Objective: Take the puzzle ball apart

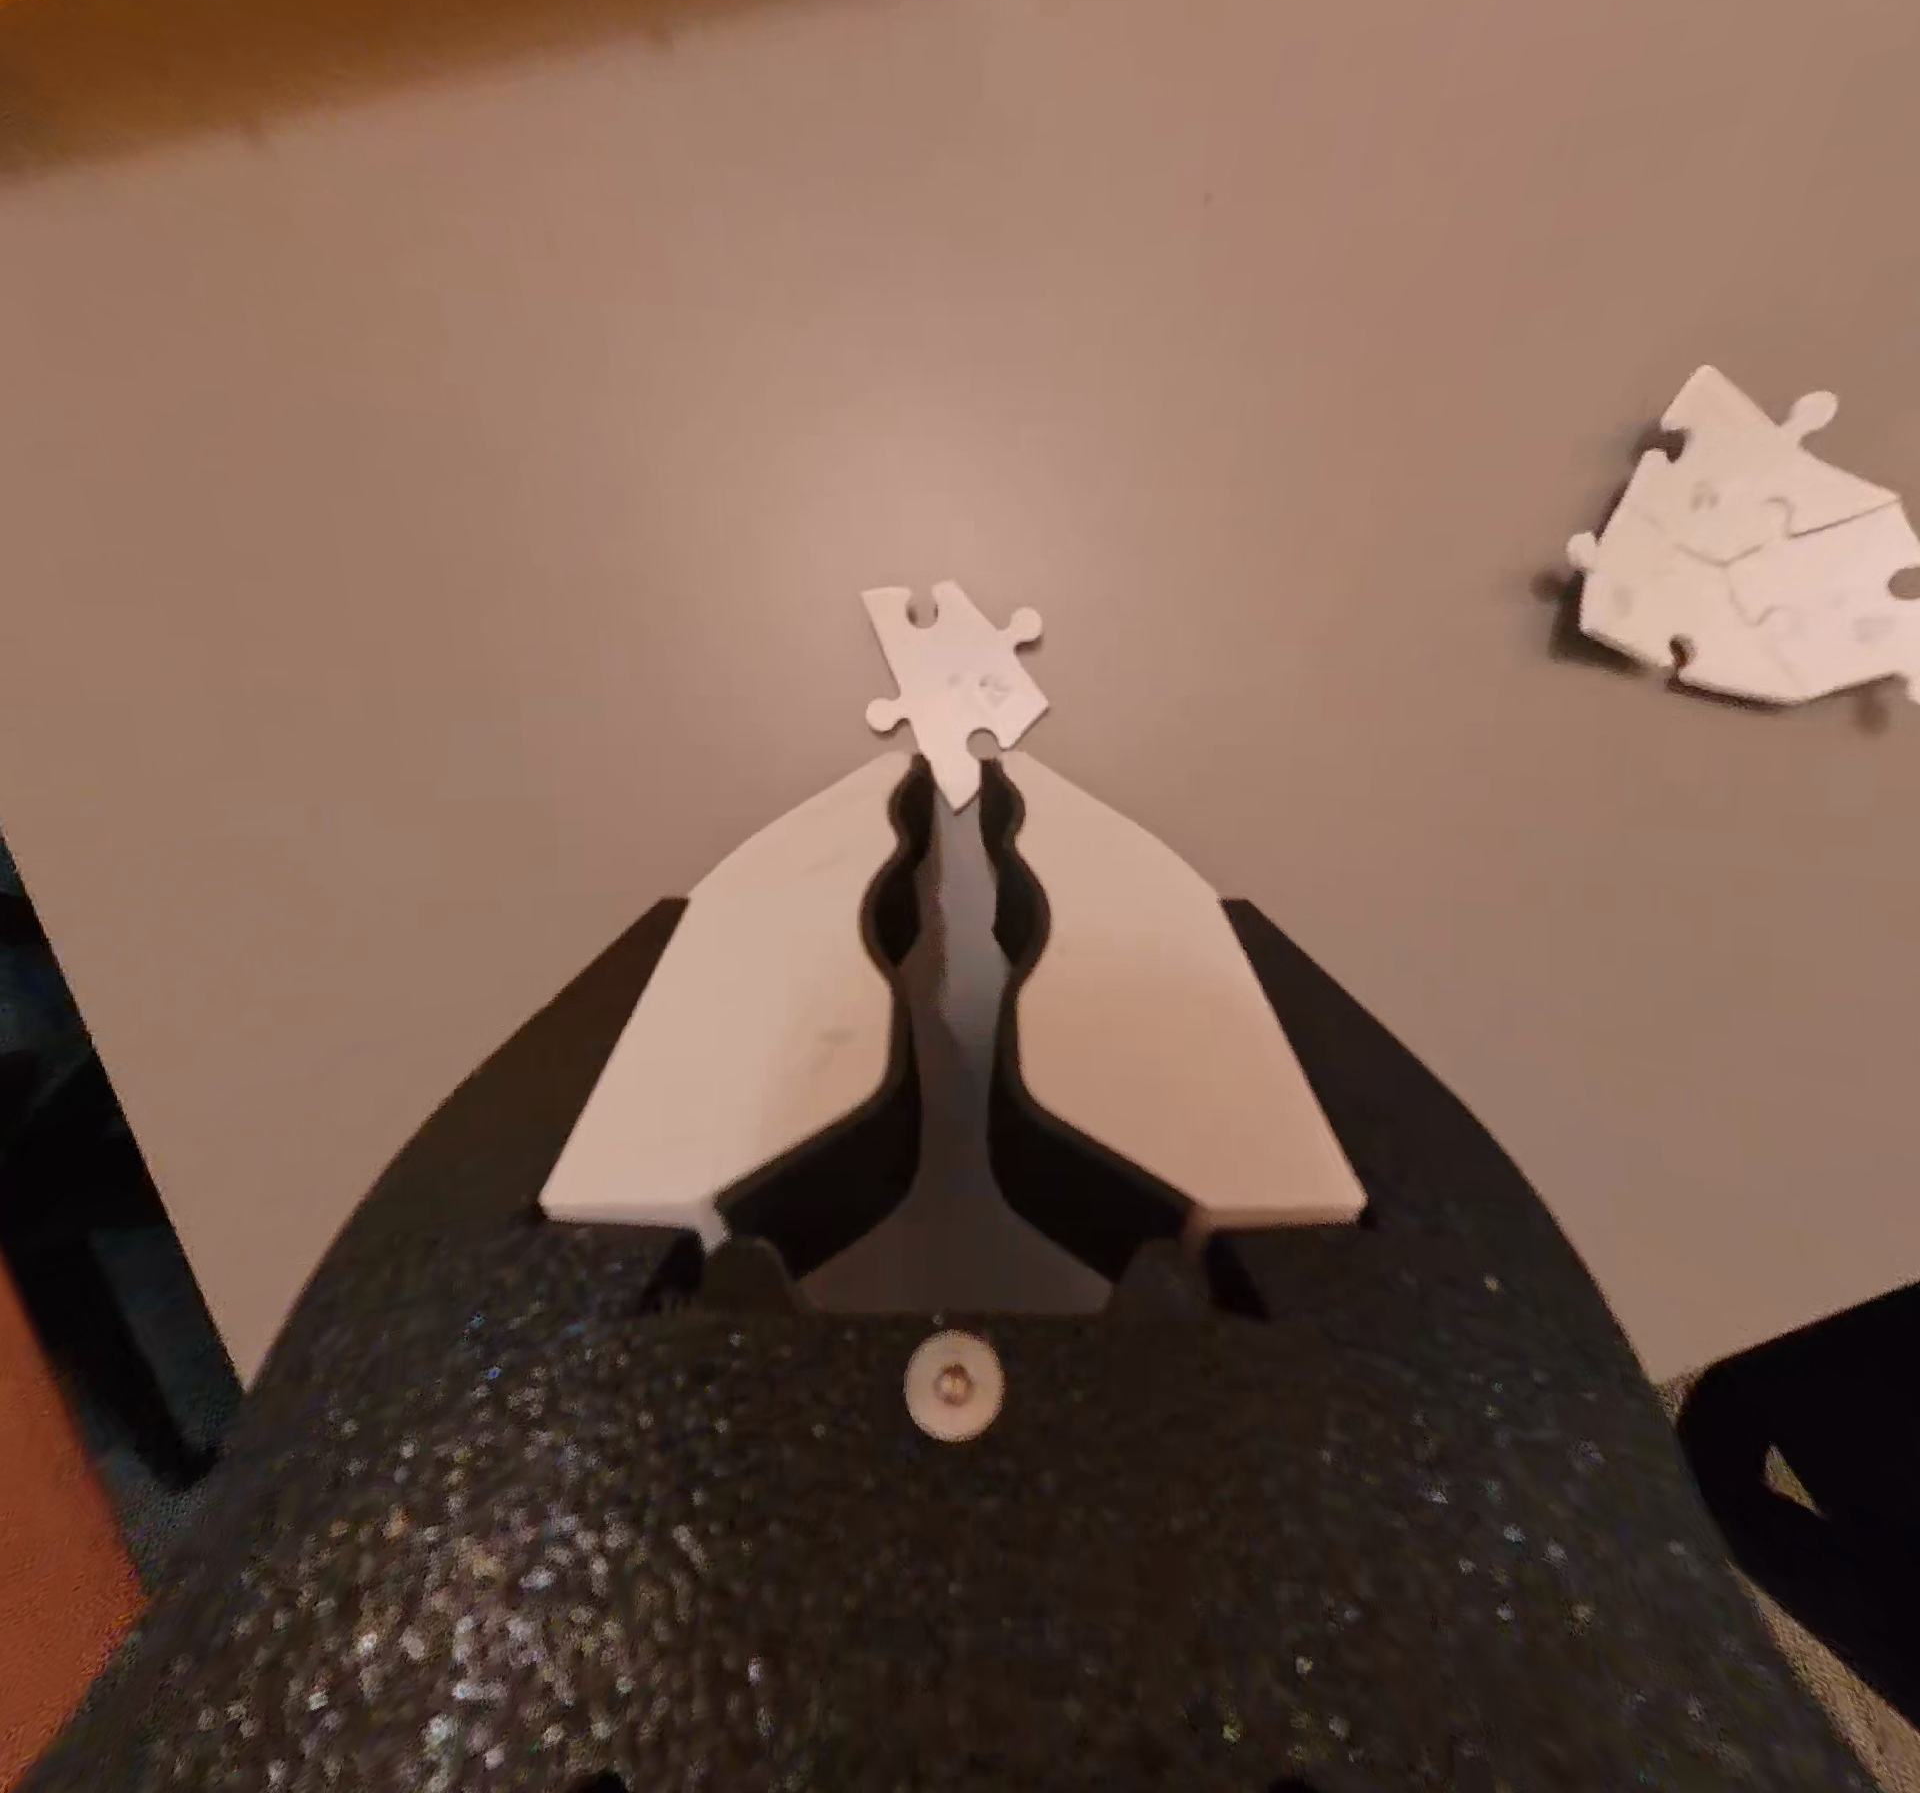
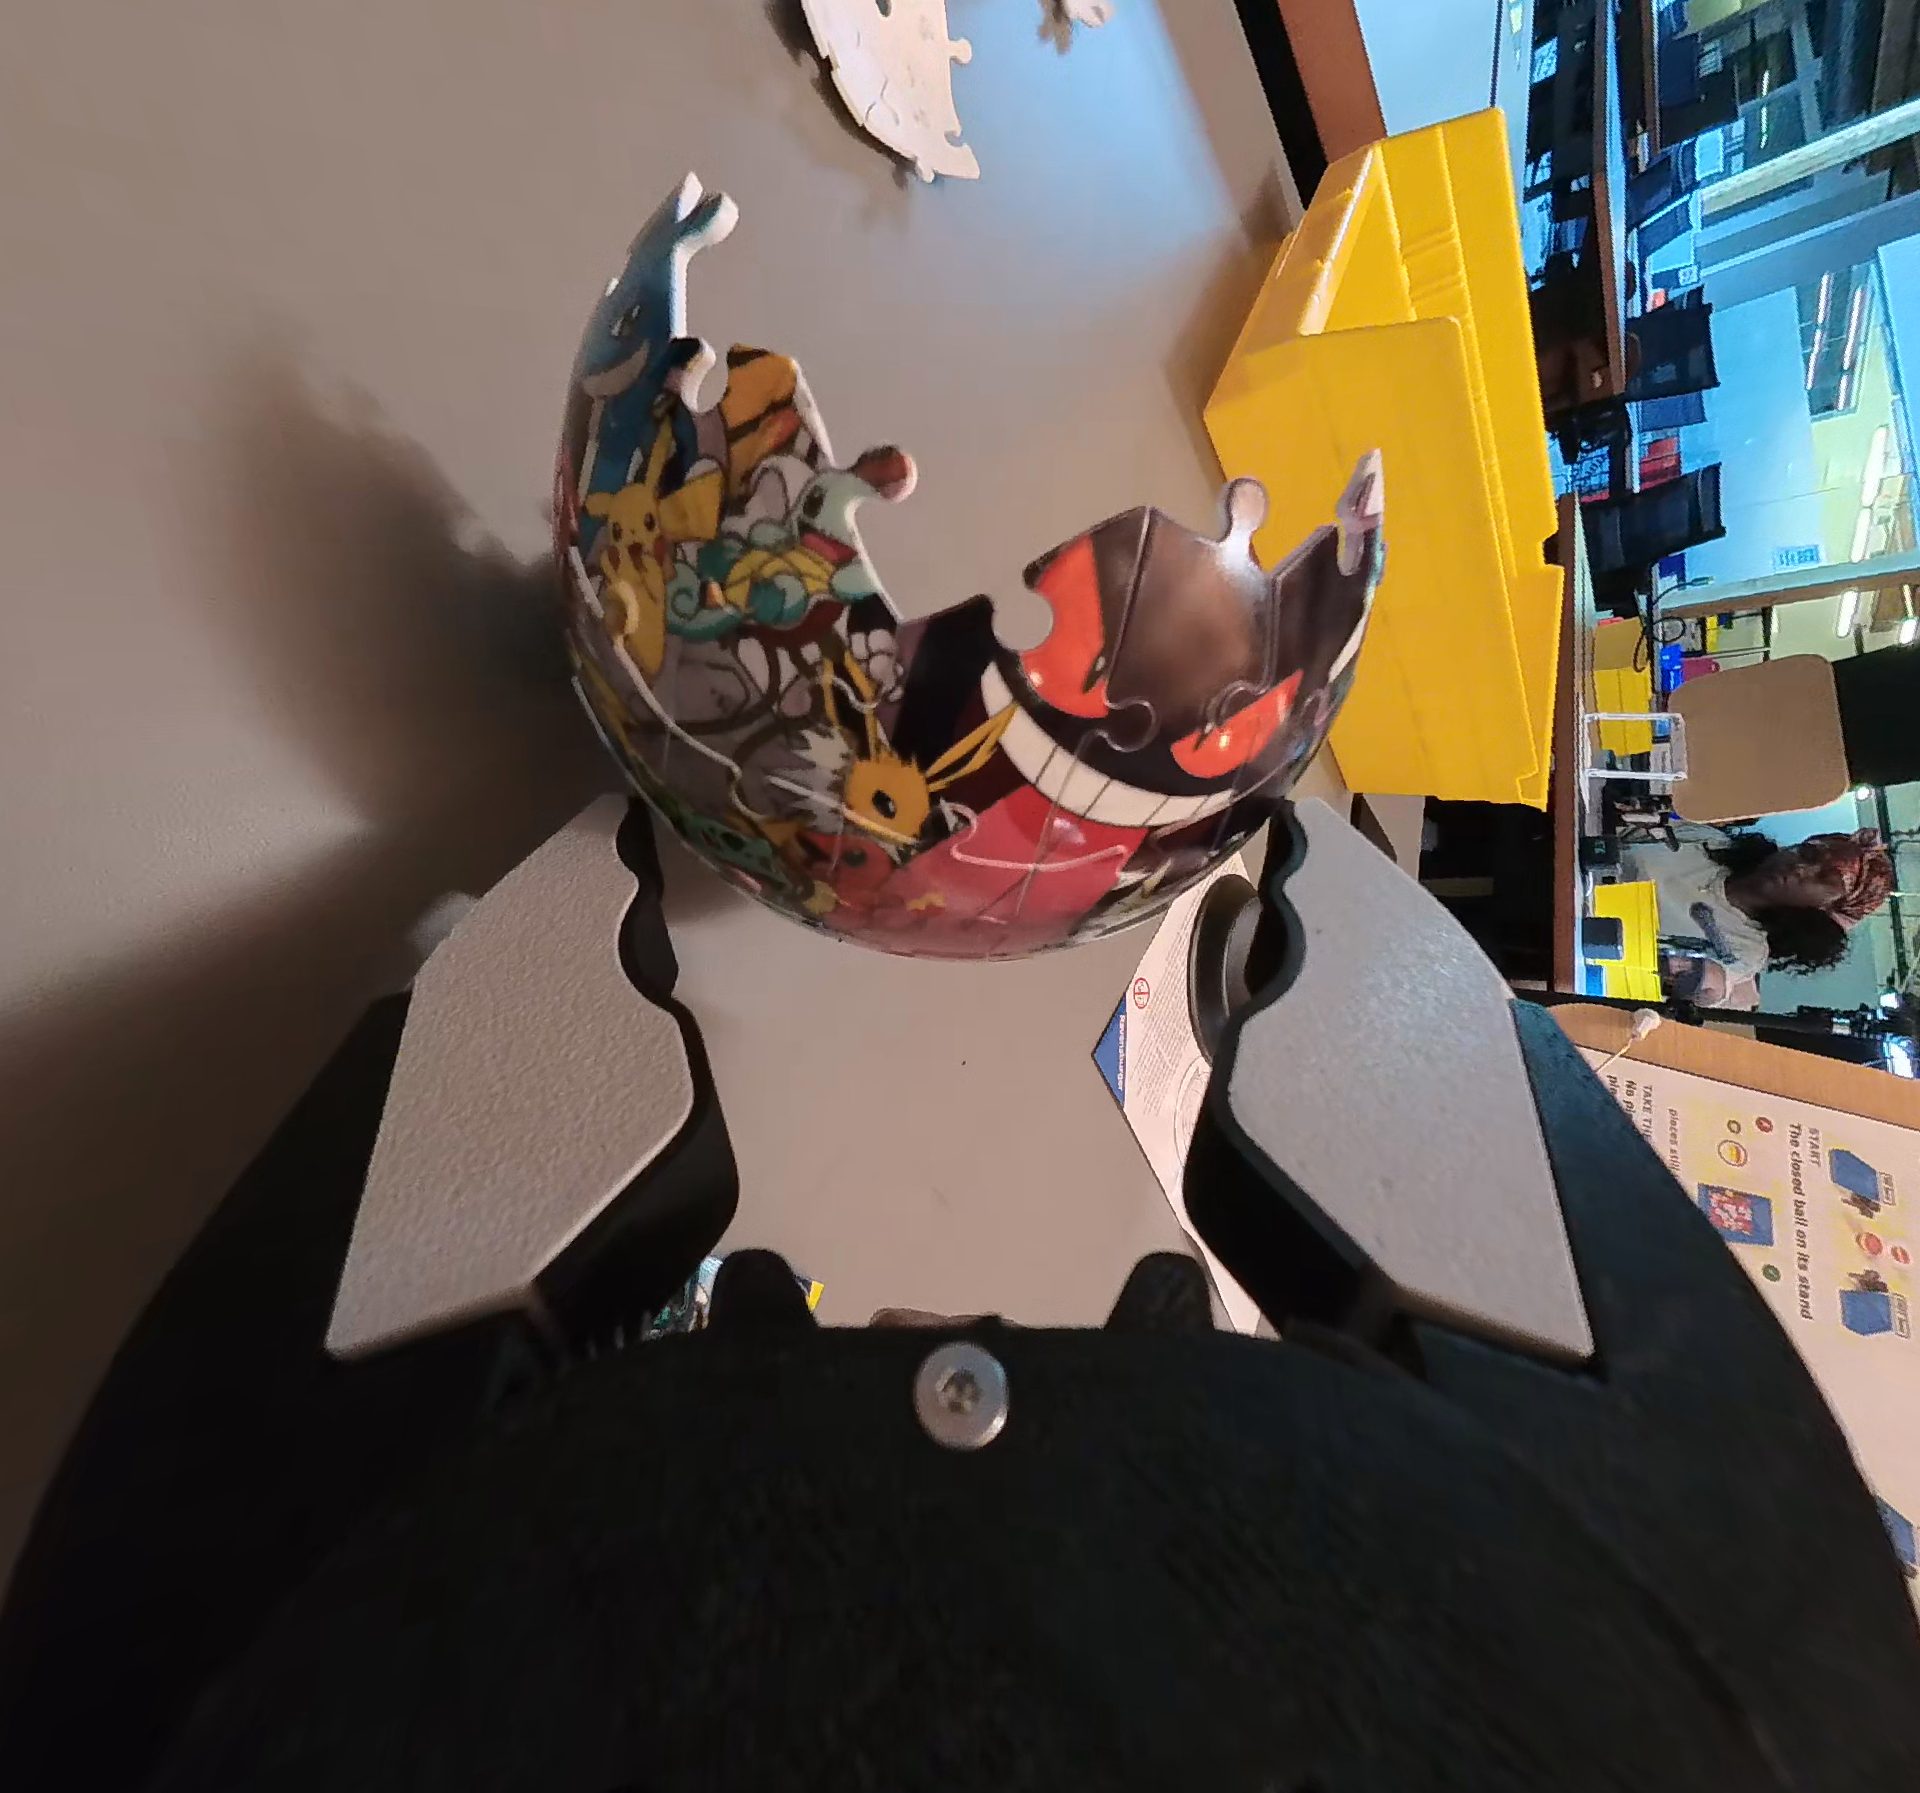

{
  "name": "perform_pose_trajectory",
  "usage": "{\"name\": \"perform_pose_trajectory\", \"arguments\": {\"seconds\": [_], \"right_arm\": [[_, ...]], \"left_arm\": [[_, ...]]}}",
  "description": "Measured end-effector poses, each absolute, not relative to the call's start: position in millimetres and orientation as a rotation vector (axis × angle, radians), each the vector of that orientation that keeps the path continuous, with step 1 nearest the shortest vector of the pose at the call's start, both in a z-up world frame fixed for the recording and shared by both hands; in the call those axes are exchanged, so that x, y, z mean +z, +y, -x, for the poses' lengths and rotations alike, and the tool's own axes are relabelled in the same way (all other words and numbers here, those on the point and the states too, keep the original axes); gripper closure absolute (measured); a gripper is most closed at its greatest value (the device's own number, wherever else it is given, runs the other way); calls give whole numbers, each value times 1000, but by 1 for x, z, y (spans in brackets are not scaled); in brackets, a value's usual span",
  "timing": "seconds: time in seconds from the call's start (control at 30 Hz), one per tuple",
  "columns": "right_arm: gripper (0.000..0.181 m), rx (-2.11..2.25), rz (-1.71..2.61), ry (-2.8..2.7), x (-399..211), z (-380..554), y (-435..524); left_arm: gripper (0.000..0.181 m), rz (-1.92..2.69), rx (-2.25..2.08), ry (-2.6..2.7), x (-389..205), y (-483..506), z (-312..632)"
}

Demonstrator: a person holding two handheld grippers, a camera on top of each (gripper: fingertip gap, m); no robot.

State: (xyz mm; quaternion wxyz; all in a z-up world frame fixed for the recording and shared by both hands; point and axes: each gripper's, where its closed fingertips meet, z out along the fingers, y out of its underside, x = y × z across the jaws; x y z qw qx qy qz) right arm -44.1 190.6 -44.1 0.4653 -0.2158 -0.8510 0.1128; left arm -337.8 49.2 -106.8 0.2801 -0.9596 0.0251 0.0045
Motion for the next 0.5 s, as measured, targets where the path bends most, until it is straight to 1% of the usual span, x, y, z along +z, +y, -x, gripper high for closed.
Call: {"name": "perform_pose_trajectory", "arguments": {"seconds": [0.13,0.2,0.33,0.5], "right_arm": [[72,275,525,-2089,-44,44,191],[72,276,526,-2089,-44,44,191],[72,273,526,-2089,-44,43,192],[73,275,524,-2088,-43,44,191]], "left_arm": [[174,2564,-7,64,-107,53,338],[181,2559,4,71,-107,54,341],[181,2566,4,95,-107,54,343],[157,2495,35,-117,-94,73,355]]}}
